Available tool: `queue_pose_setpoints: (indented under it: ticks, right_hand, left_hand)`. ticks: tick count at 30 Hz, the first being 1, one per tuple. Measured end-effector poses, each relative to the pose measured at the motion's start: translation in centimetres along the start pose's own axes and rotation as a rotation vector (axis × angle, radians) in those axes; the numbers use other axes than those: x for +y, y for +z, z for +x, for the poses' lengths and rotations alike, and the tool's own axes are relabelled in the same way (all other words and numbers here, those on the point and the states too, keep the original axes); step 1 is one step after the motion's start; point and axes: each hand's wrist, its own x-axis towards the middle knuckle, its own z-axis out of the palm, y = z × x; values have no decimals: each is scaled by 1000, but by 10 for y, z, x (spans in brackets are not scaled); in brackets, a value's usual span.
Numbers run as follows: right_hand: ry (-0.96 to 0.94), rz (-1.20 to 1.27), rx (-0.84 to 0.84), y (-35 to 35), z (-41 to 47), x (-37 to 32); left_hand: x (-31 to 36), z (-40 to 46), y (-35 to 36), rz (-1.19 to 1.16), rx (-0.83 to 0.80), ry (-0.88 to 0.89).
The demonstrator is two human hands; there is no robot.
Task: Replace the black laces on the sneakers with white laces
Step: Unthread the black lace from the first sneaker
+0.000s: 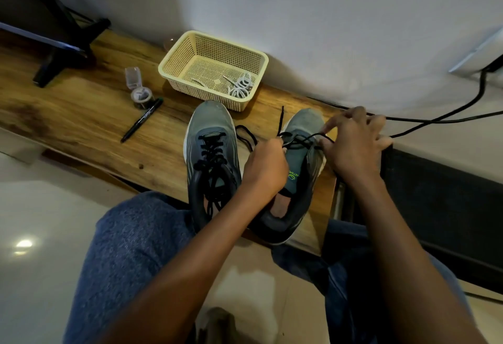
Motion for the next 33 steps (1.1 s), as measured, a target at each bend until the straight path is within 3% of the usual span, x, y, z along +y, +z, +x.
queue_pose_setpoints:
  ticks: [4,8,12,17,20,25,33]
  right_hand:
    - [-176,37,-102,10,-5,-13]
    - [-217,16,-100,17,-8,-22]
    - [-144,-75,-82,5,-7,-17]
    - [87,-145,-1,-11,0,2]
    - [174,-7,62,-16,5,19]
    - [79,414,-6,-7,5,12]
    - [24,457,-77,6,-1,-9]
  left_hand:
    - [1,-1,-1,11,-1,4]
    - [1,-1,-1,10,0,1]
    - [3,-1,-2,-38,2,-16]
    - [-2,3,-6,-58,26,-75]
    - [-2,3,-11,-50,52,-83]
    - [1,2,-13,39,72,-65]
    - [-2,5,-4,365,13,130]
